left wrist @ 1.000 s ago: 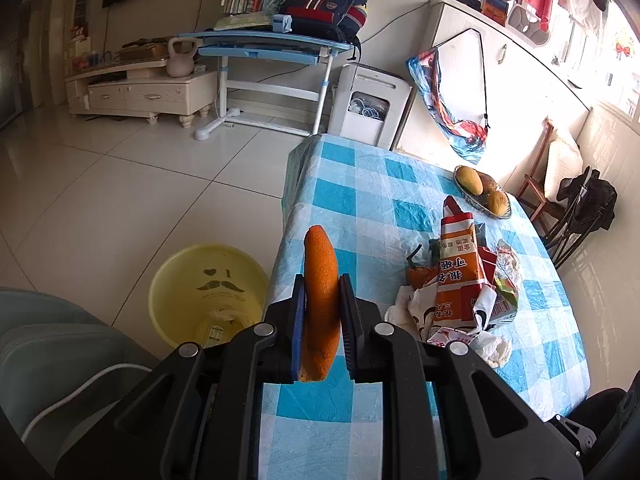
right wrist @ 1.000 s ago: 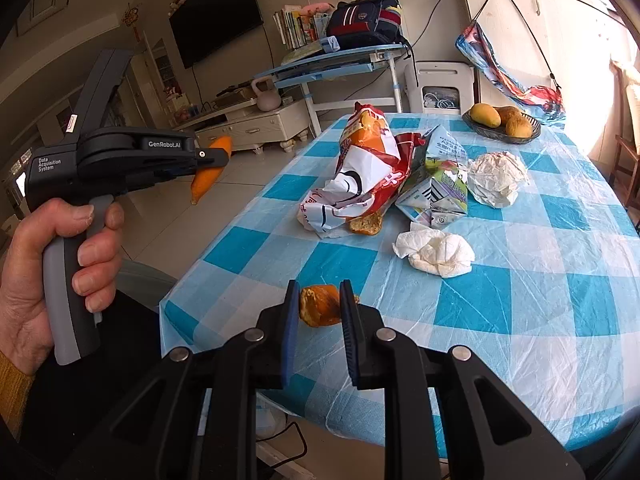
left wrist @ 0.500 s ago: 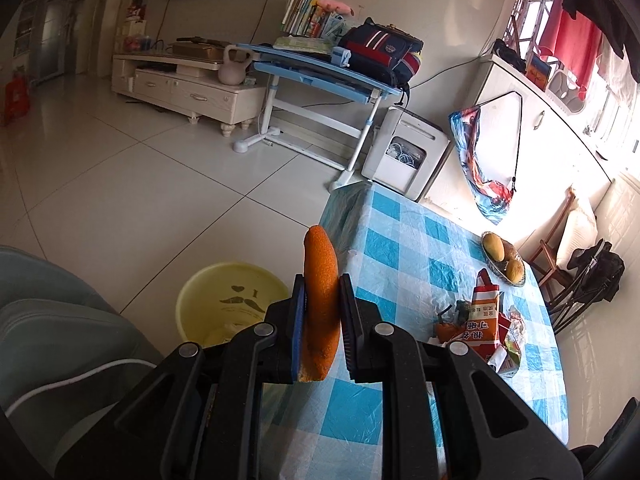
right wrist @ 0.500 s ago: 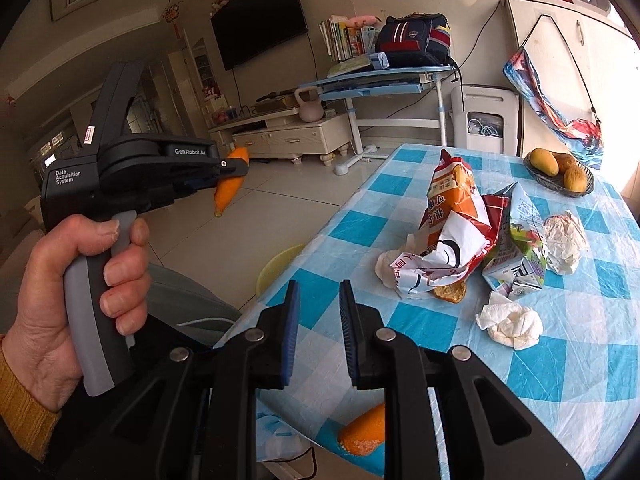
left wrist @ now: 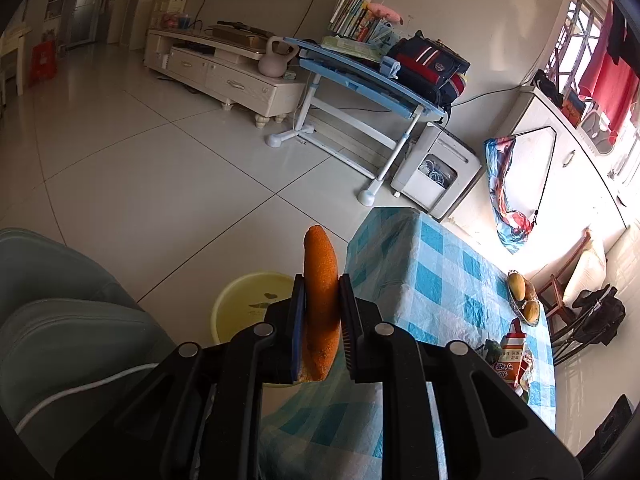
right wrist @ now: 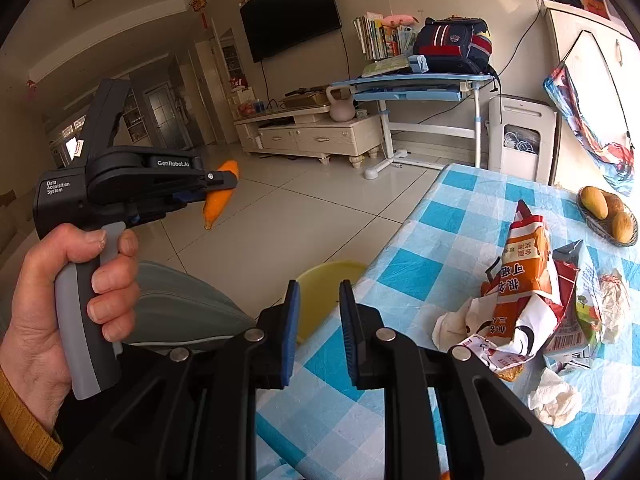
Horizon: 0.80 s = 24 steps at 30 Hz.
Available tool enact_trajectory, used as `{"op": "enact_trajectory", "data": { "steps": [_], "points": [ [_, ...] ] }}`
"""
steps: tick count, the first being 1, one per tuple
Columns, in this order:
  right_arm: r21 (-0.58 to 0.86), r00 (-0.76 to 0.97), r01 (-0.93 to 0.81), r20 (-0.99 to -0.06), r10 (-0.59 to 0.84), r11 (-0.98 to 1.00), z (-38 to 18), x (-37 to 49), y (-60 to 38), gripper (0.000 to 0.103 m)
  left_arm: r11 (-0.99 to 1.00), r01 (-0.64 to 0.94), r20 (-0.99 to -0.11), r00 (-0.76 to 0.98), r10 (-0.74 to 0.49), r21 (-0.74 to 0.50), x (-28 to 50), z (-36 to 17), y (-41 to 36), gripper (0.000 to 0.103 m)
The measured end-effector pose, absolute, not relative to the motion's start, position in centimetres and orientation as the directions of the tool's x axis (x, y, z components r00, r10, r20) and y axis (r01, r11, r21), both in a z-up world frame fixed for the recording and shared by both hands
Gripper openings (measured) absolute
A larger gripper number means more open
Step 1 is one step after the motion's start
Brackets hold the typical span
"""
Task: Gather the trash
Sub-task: 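Drop the left tool's orange peel into the yellow bin while the right tool carries its peel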
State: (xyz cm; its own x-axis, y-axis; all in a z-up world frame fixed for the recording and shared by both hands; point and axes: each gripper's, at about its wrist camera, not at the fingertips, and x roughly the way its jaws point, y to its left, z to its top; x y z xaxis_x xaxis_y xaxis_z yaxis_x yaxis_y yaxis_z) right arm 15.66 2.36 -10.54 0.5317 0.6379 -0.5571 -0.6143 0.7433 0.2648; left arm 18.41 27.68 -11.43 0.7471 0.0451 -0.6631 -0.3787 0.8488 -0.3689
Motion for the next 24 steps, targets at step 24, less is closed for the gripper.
{"op": "enact_trajectory", "data": {
  "steps": [24],
  "points": [
    [0.206, 0.446, -0.63, -0.694, 0.566, 0.749, -15.2, 27.5, 14.7, 0.039, 0.73, -0.502, -0.77, 0.636, -0.052, -0.464, 25.8, -17.0, 34.0, 0.043]
  ]
}}
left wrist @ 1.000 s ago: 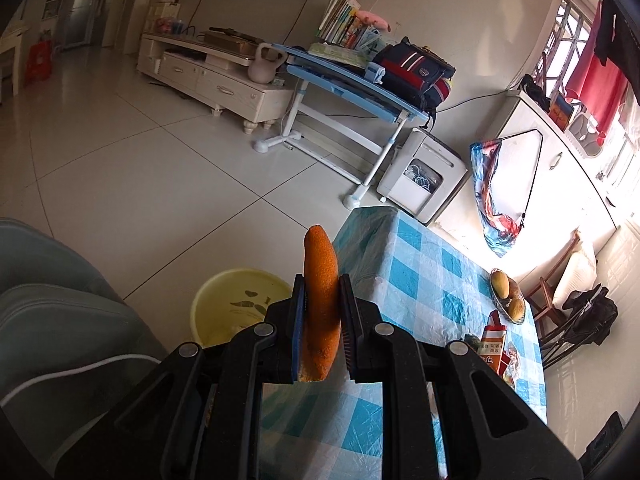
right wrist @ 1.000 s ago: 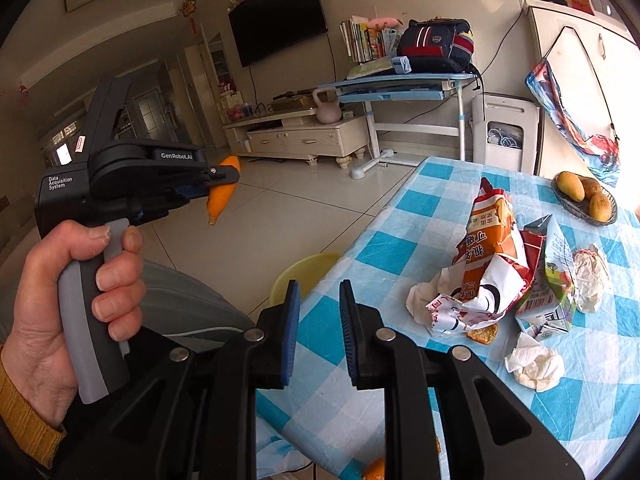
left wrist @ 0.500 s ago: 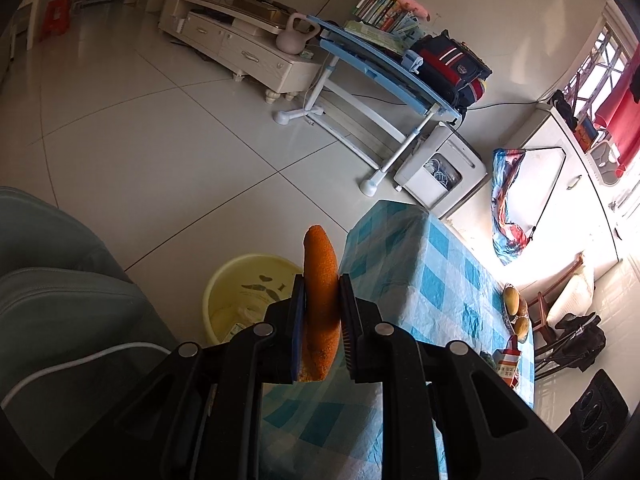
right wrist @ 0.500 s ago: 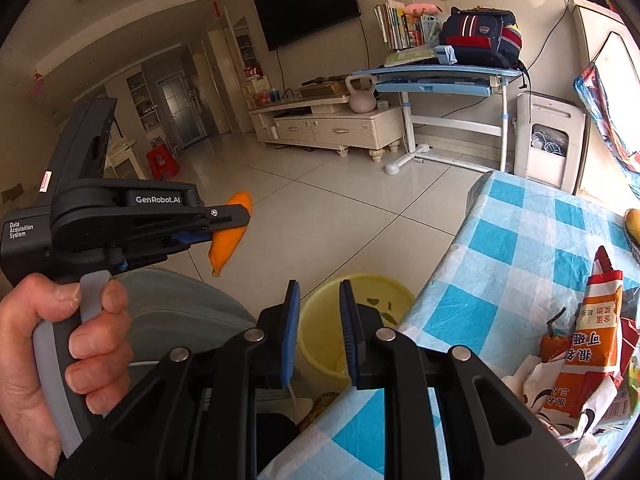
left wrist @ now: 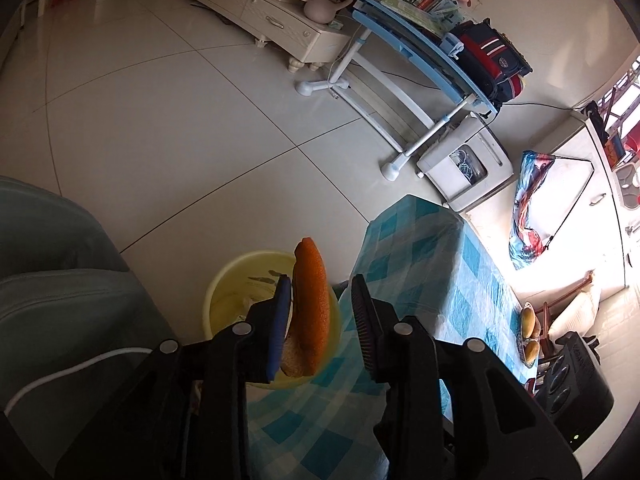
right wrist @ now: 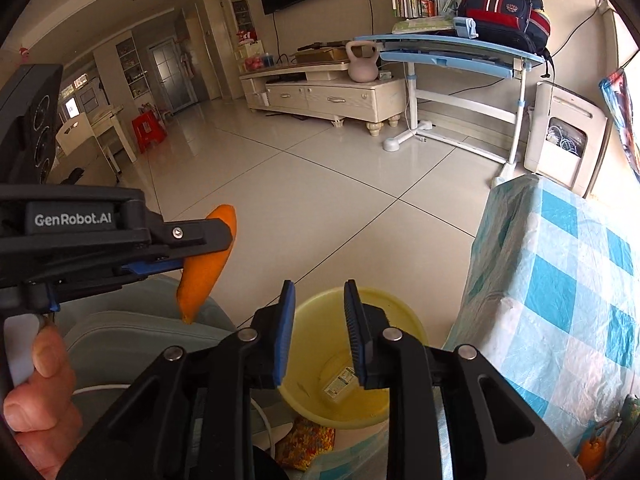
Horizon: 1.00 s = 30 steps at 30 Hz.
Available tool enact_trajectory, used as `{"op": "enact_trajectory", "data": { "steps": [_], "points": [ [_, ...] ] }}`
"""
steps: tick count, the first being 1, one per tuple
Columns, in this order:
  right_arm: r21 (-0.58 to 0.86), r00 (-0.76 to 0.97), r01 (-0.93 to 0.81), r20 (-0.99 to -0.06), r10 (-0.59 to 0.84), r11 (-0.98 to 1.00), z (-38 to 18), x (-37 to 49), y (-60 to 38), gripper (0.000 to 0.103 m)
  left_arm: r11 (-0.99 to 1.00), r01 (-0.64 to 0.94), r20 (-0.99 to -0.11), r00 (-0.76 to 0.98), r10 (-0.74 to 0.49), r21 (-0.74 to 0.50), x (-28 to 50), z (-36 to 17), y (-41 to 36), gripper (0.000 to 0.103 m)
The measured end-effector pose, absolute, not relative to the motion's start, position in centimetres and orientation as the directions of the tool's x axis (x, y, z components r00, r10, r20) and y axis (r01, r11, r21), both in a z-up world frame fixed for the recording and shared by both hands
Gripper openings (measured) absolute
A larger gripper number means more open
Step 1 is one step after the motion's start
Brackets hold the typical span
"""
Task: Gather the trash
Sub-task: 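Drop the left tool's orange peel into the yellow bin while the right tool carries its peel, then lower the right tool over the yellow bin and release the orange peel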
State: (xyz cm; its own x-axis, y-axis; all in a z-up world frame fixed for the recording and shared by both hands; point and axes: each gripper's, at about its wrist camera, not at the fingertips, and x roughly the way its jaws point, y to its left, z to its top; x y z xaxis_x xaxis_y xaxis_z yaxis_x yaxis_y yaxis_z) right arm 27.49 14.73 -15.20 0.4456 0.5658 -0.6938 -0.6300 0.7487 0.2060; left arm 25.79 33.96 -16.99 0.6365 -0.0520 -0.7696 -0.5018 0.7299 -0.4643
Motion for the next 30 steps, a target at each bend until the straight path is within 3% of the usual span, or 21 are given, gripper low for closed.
{"op": "enact_trajectory", "data": {
  "steps": [6, 8, 19, 30],
  "points": [
    [0.252, 0.446, -0.607, -0.677, 0.586, 0.753, -15.1, 26.1, 12.0, 0.041, 0.731, -0.526, -0.767, 0.641, 0.006, -0.434, 25.3, -16.9, 33.9, 0.056],
    [0.268, 0.449, -0.605, -0.663, 0.599, 0.75, -14.9, 25.0, 10.5, 0.046, 0.743, -0.533, -0.772, 0.635, 0.034, -0.406, 24.9, -16.7, 33.6, 0.057],
    [0.363, 0.462, -0.561, -0.608, 0.645, 0.744, -14.3, 18.3, 3.1, 0.047, 0.816, -0.515, -0.775, 0.616, 0.14, -0.262, 24.3, -15.2, 31.1, 0.067],
    [0.23, 0.527, -0.611, -0.596, 0.606, 0.758, -13.5, 10.1, -0.8, 0.049, 0.833, -0.503, -0.775, 0.612, 0.157, -0.229, 23.9, -14.8, 30.6, 0.067]
  ]
}}
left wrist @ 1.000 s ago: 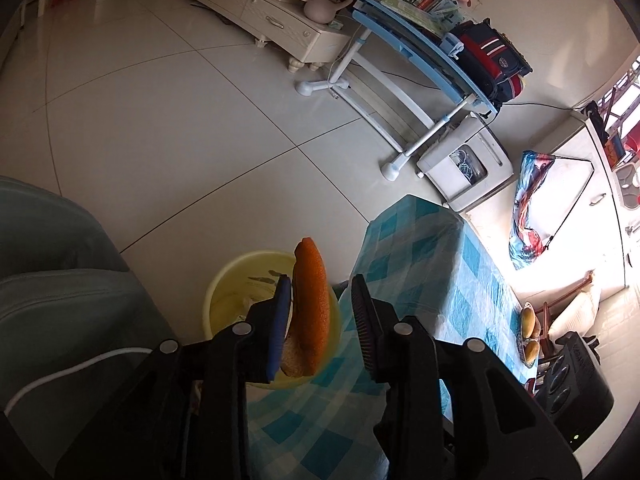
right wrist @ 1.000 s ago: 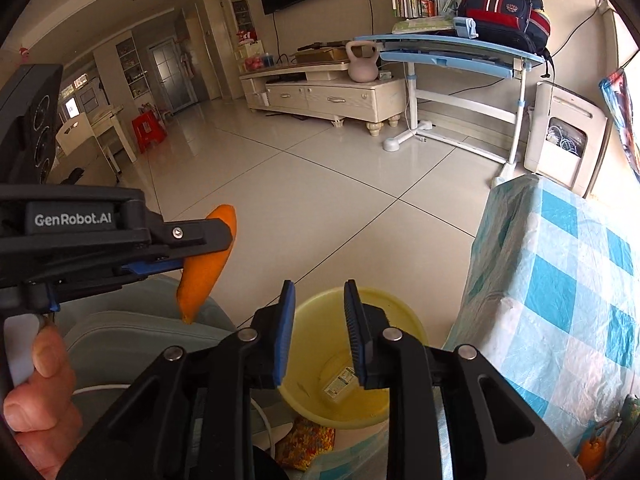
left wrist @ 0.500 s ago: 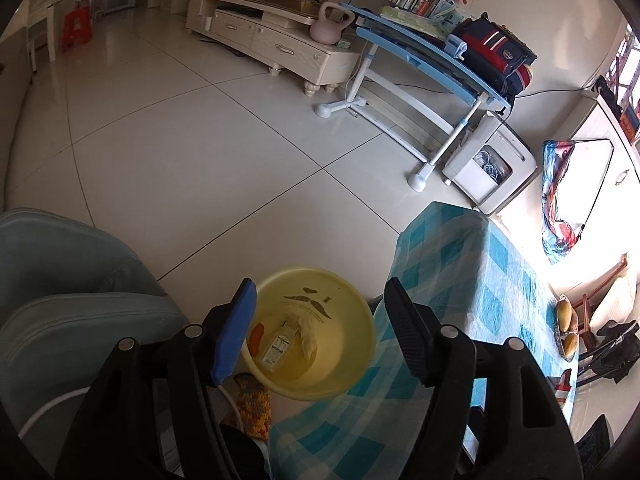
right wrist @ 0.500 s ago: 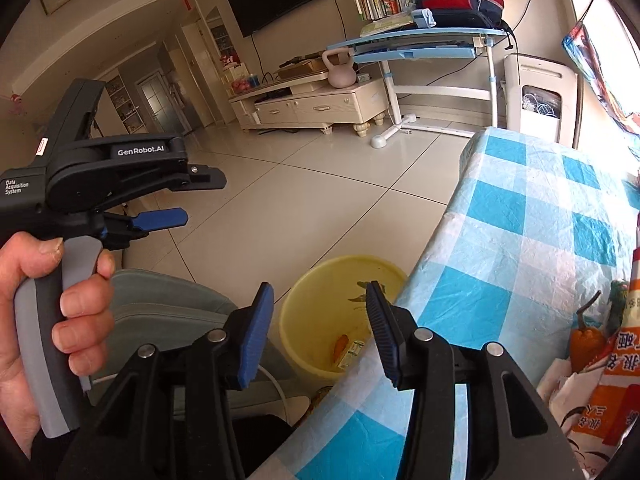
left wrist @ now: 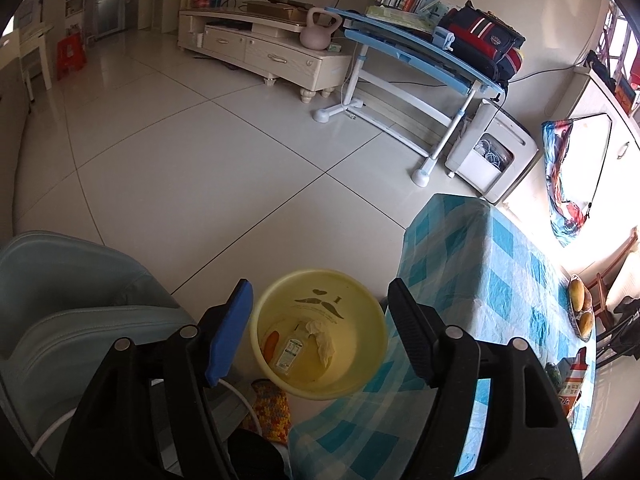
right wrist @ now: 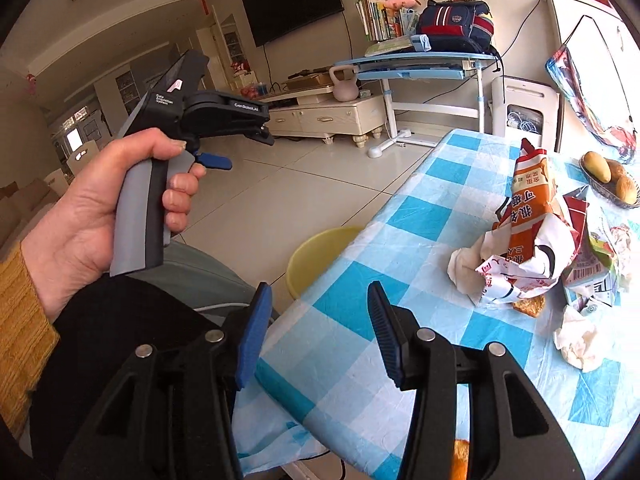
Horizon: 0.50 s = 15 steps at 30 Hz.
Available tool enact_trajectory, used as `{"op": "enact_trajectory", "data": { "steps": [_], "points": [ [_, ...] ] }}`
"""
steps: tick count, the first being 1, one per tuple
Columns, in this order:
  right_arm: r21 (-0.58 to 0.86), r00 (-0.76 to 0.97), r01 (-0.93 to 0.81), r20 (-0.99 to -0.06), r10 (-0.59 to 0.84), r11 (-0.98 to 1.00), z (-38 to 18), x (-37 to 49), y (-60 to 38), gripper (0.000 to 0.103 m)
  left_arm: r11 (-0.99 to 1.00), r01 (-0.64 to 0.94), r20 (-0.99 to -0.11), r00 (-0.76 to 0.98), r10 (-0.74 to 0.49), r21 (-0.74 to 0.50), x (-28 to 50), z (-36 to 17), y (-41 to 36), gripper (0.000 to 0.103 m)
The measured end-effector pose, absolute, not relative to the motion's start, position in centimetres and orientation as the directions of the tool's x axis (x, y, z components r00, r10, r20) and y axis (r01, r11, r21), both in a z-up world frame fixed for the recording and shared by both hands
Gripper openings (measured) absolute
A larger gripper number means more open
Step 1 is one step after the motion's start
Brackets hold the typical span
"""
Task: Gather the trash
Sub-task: 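Lower the right tool over the yellow bin and release the orange peel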
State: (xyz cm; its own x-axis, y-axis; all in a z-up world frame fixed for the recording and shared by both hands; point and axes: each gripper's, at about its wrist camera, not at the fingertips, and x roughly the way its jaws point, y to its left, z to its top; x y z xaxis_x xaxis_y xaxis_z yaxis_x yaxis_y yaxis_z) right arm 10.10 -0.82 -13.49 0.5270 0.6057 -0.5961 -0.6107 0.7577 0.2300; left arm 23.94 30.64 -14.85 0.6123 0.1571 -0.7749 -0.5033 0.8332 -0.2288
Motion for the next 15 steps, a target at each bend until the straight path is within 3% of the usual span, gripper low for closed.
{"op": "enact_trajectory", "data": {
  "steps": [12, 15],
  "points": [
    [0.194, 0.575, -0.429, -0.695, 0.432, 0.882, -15.9, 9.3, -7.7, 0.048, 0.848, -0.49, -0.777, 0.607, 0.165, -0.202, 23.9, -14.9, 29.9, 0.067],
    [0.18, 0.548, -0.44, -0.723, 0.421, 0.88, -16.7, 8.9, -7.5, 0.041, 0.843, -0.495, -0.778, 0.607, 0.162, -0.21, 23.8, -15.0, 30.1, 0.067]
  ]
}}
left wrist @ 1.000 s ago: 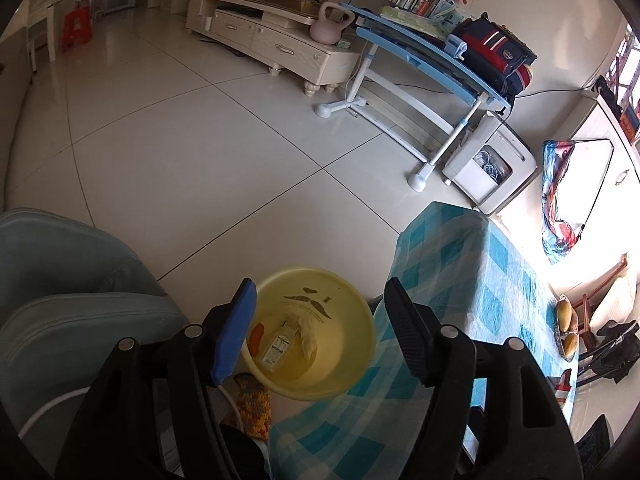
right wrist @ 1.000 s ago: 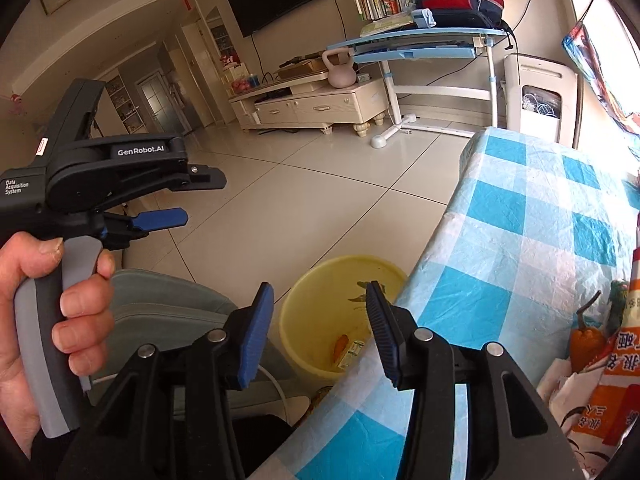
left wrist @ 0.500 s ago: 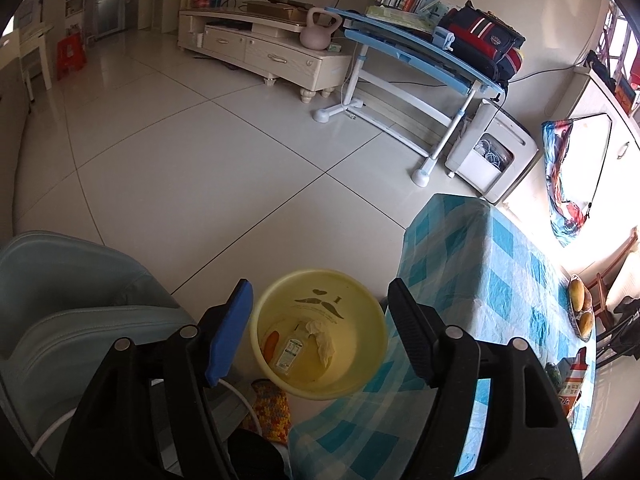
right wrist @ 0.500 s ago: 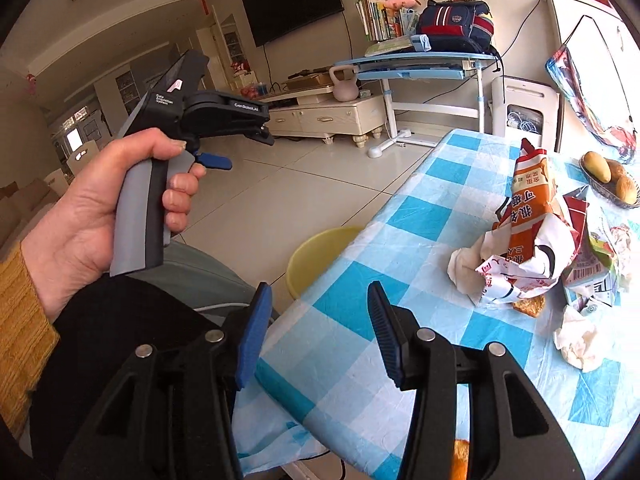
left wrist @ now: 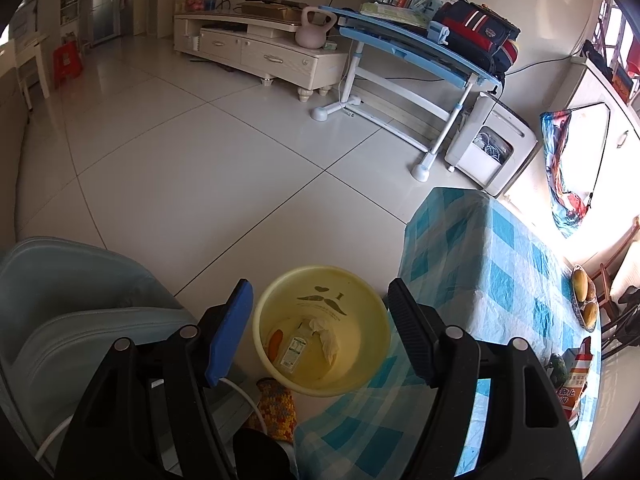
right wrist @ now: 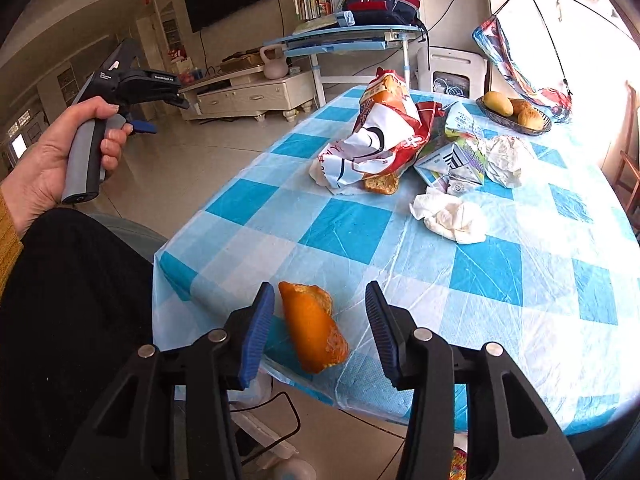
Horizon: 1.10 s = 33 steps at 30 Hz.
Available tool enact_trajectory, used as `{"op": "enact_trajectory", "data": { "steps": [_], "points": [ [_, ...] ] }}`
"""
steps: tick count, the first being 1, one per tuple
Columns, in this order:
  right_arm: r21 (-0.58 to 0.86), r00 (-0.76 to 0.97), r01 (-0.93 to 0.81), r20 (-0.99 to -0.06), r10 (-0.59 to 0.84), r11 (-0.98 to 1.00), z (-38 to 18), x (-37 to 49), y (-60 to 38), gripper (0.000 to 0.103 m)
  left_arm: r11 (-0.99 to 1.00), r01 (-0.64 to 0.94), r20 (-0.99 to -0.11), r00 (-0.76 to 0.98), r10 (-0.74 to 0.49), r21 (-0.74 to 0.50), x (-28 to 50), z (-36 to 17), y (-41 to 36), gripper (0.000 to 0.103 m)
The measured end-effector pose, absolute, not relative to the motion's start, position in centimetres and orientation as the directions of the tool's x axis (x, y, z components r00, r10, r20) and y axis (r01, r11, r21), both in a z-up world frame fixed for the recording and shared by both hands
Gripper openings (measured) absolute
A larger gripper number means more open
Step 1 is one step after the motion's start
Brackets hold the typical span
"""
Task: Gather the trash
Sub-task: 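Lower the right tool over the yellow bin and release the orange peel, then move the right tool to the crumpled white tissue while the left tool returns to the table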
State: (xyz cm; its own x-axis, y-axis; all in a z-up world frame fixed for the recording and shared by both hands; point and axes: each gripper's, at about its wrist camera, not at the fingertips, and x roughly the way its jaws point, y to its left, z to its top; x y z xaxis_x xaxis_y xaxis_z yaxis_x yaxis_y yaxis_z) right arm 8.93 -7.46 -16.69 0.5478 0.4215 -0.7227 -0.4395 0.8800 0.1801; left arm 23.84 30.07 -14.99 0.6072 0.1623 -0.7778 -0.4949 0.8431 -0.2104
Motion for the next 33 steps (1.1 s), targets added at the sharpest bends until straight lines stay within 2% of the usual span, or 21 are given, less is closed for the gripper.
{"op": "enact_trajectory", "data": {
  "steps": [1, 3, 7, 12, 14, 15, 16, 23, 30, 33],
  "points": [
    [0.179, 0.537, -0.45, -0.728, 0.425, 0.875, -16.9, 8.7, -7.5, 0.031, 0.84, -0.498, -0.778, 0.608, 0.161, -0.216, 23.8, -15.0, 30.1, 0.067],
    [0.188, 0.528, -0.473, -0.721, 0.448, 0.861, -16.7, 8.8, -7.0, 0.022, 0.831, -0.506, -0.776, 0.61, 0.159, -0.228, 23.7, -15.0, 30.4, 0.067],
    [0.198, 0.537, -0.542, -0.665, 0.518, 0.817, -14.5, 11.2, -3.4, 0.02, 0.806, -0.529, -0.754, 0.635, 0.167, -0.266, 23.0, -14.5, 30.8, 0.067],
    [0.23, 0.518, -0.624, -0.594, 0.616, 0.746, -12.2, 17.8, 5.0, 0.02, 0.769, -0.581, -0.705, 0.662, 0.256, -0.267, 21.5, -13.4, 31.7, 0.067],
    [0.252, 0.47, -0.636, -0.623, 0.625, 0.729, -12.7, 20.8, 8.5, 0.024, 0.744, -0.605, -0.685, 0.671, 0.284, -0.284, 20.8, -13.0, 32.6, 0.067],
    [0.251, 0.468, -0.63, -0.632, 0.617, 0.735, -13.0, 22.0, 9.7, 0.033, 0.731, -0.616, -0.682, 0.671, 0.29, -0.295, 20.6, -12.9, 33.0, 0.067],
    [0.253, 0.463, -0.624, -0.642, 0.611, 0.739, -13.4, 22.8, 10.5, 0.037, 0.72, -0.624, -0.682, 0.67, 0.293, -0.304, 20.4, -12.9, 33.5, 0.068],
    [0.248, 0.463, -0.628, -0.643, 0.61, 0.738, -14.5, 19.2, 7.6, 0.038, 0.737, -0.608, -0.678, 0.677, 0.287, -0.295, 20.9, -12.7, 33.3, 0.068],
    [0.19, 0.554, -0.559, -0.638, 0.534, 0.807, -15.4, 12.7, -1.4, 0.049, 0.82, -0.547, -0.675, 0.671, 0.307, -0.171, 22.3, -12.1, 30.0, 0.07],
    [0.161, 0.604, -0.494, -0.643, 0.47, 0.854, -15.7, 10.9, -5.9, 0.05, 0.845, -0.522, -0.682, 0.66, 0.314, -0.116, 23.1, -11.9, 28.6, 0.071]
  ]
}}
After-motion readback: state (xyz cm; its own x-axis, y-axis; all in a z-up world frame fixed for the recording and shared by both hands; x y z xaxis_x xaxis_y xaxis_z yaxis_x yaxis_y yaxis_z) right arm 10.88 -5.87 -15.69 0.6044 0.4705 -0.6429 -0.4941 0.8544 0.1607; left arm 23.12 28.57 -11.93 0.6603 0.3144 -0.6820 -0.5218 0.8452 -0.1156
